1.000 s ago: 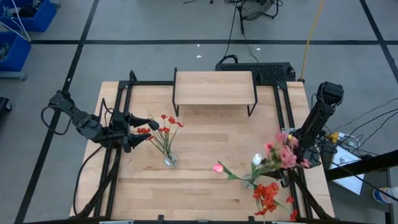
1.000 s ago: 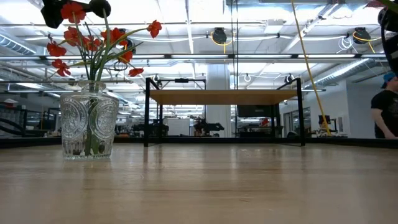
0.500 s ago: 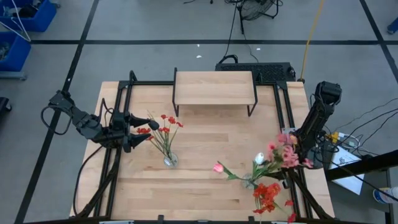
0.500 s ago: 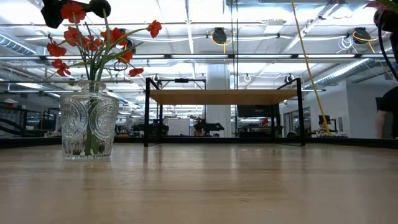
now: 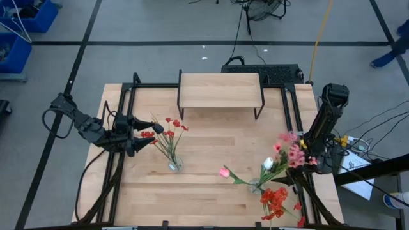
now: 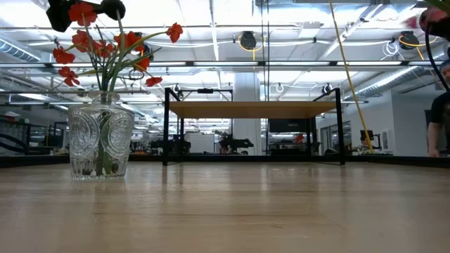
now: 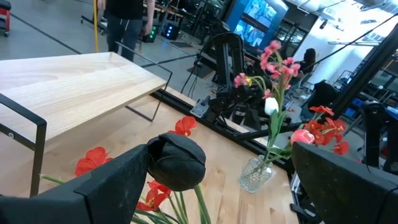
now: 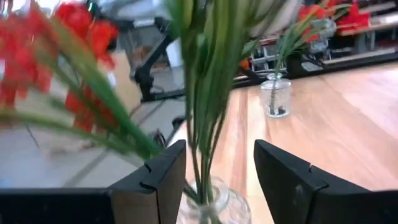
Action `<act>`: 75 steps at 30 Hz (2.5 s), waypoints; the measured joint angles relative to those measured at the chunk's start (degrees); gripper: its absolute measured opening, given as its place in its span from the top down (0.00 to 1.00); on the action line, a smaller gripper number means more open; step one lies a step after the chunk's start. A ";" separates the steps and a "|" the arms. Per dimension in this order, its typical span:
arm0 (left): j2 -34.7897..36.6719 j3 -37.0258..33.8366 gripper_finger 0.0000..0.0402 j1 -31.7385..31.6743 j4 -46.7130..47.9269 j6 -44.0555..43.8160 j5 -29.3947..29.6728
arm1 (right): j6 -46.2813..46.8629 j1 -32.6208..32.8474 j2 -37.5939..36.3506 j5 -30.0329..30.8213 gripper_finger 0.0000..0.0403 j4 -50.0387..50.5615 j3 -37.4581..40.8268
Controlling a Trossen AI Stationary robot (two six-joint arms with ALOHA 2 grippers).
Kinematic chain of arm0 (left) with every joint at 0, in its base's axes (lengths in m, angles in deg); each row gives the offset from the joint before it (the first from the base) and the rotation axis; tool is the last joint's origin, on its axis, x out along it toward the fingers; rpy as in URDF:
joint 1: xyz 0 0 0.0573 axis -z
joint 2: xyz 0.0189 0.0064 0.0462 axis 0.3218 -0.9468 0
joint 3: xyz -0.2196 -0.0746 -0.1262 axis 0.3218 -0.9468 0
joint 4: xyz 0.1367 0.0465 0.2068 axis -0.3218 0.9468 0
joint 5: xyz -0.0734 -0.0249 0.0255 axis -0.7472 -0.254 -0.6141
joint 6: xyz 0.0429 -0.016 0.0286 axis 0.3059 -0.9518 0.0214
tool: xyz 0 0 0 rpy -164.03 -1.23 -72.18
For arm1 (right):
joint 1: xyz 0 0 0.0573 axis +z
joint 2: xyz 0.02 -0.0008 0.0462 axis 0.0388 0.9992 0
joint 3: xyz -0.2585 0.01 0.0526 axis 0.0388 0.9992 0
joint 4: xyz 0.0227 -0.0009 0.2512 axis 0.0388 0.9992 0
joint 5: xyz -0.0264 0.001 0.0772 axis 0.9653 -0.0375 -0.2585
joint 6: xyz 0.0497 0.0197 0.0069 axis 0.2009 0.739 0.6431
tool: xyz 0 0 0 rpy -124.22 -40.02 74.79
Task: Pick and place flowers into a vace then onto a shelf
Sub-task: Put the right transparent vase with flowers on the shelf
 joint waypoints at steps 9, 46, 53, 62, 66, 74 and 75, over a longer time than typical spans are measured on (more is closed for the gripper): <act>-0.01 0.00 0.01 0.00 0.02 0.00 -0.01 | 5.19 4.95 0.02 7.74 0.55 4.36 0.09; 0.00 0.00 0.01 0.00 0.02 0.00 0.00 | 9.26 19.10 -0.07 21.19 0.55 -37.14 -2.97; -0.01 0.00 0.01 0.00 0.02 0.00 0.00 | 20.03 19.14 -0.02 6.53 0.55 -35.97 -4.52; -0.01 0.00 0.01 0.00 0.02 0.00 -0.01 | -2.81 18.22 0.13 -0.35 0.74 -35.93 -16.55; 0.00 0.00 0.01 0.00 0.02 0.00 0.00 | -18.36 15.99 0.07 -1.08 0.97 -36.49 -23.02; -0.02 0.00 0.01 0.00 0.02 0.00 0.00 | -30.09 9.53 1.45 -19.72 0.99 -32.65 -33.83; -0.02 0.00 0.01 0.00 0.02 0.00 -0.01 | -30.17 8.77 1.99 -19.55 1.00 -31.03 -35.10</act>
